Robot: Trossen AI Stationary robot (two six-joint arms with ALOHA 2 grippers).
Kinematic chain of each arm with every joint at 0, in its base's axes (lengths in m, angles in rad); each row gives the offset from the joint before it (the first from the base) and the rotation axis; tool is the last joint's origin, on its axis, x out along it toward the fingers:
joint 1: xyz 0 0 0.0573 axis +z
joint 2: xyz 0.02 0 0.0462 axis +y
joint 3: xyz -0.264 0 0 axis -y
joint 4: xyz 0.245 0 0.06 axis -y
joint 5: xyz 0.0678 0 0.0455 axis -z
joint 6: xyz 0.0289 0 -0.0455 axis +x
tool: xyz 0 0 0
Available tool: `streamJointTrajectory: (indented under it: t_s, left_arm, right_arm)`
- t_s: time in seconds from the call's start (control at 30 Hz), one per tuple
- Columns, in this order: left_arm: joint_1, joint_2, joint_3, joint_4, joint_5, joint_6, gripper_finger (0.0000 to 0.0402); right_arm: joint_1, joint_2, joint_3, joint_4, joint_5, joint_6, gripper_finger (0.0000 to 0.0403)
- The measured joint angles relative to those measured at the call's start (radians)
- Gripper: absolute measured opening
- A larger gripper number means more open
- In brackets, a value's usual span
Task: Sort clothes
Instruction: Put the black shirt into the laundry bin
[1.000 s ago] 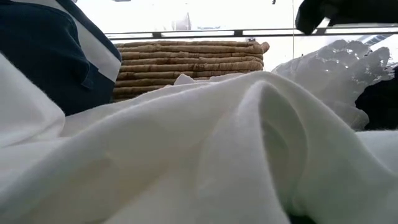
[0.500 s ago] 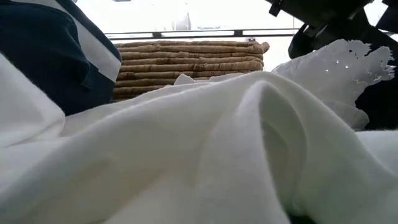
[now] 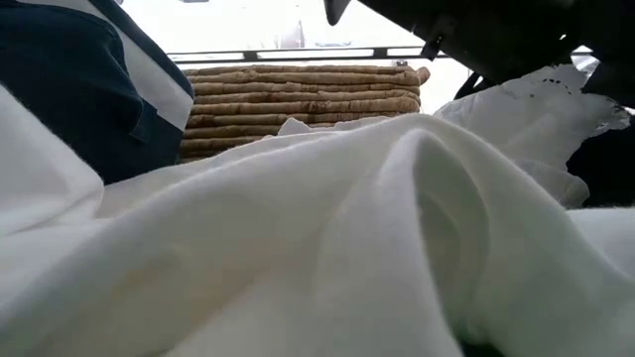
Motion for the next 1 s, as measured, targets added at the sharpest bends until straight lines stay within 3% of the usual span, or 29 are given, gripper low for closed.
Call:
streamJointTrajectory:
  t_s: [0.57, 1.0]
  left_arm:
    - [0.001, 0.000, 0.017, -0.065, 0.007, -0.079, 0.0012]
    - [0.001, 0.000, 0.085, -0.092, 0.008, -0.087, 0.0002]
  right_arm:
    - [0.000, 0.008, 0.000, 0.000, 0.008, 0.000, 0.0013]
    - [0.000, 0.007, 0.000, 0.000, 0.010, 0.000, 0.0013]
